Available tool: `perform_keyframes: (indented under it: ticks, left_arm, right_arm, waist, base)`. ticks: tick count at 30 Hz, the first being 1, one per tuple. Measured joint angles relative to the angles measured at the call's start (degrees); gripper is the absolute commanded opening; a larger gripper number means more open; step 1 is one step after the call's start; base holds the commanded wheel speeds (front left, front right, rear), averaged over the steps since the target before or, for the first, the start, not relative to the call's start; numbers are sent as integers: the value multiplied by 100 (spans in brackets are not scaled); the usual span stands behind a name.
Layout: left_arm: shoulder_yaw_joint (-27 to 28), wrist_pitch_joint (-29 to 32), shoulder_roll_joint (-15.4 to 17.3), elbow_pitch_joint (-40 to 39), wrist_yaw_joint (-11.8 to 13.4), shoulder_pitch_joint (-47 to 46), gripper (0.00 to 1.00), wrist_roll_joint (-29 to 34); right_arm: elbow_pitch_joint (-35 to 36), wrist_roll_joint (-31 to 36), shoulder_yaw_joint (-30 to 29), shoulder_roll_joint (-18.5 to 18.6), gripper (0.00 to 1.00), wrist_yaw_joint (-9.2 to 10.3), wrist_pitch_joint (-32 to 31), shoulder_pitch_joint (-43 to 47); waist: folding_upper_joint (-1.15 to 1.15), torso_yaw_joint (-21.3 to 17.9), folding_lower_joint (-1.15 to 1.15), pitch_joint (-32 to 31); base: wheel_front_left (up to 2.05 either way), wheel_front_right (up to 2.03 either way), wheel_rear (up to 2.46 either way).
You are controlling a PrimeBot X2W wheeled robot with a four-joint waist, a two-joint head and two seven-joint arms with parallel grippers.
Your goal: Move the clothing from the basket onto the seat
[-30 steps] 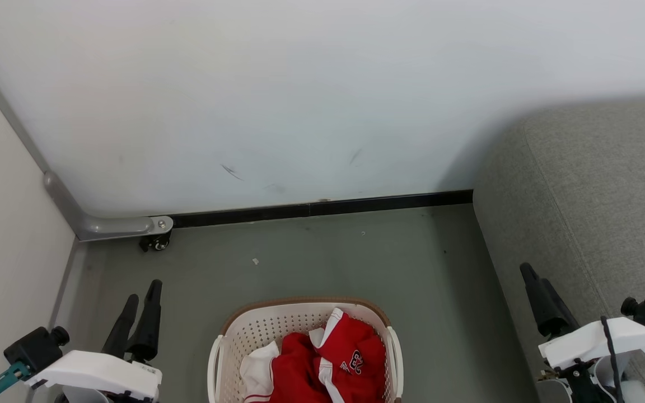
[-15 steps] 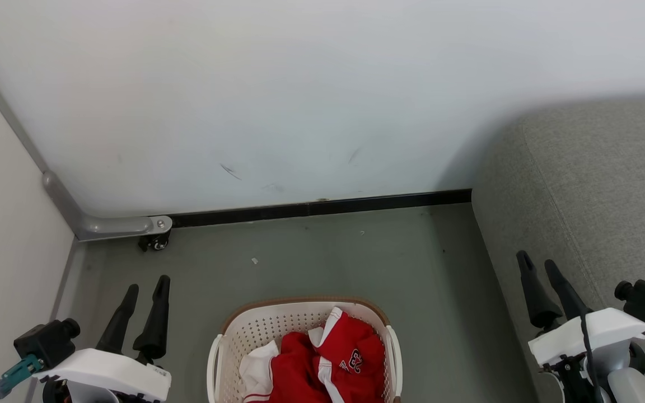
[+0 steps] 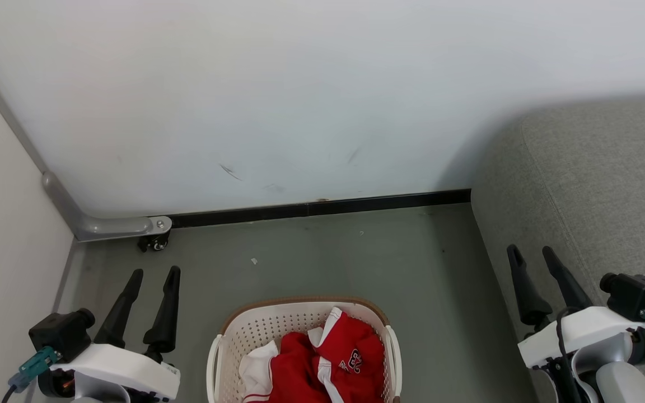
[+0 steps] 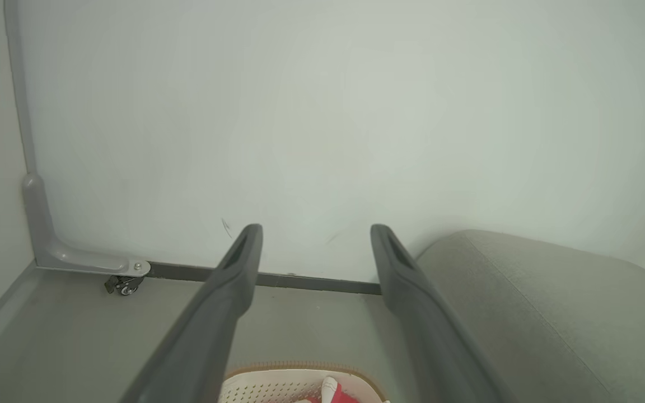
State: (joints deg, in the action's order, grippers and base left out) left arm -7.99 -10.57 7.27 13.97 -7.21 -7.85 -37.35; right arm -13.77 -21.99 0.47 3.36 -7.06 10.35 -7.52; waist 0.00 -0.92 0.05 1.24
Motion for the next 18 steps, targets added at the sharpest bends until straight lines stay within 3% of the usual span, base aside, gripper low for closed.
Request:
perform_keyframes:
  ticks: [18]
  left_arm:
    - [-112,-372,37,-7,-1,-107,100,1333]
  right_arm:
    - [219,1561,25,-20,100,-1,387,-120]
  waist:
    - [0,-27,-2,40]
  base:
    - [0,0,0]
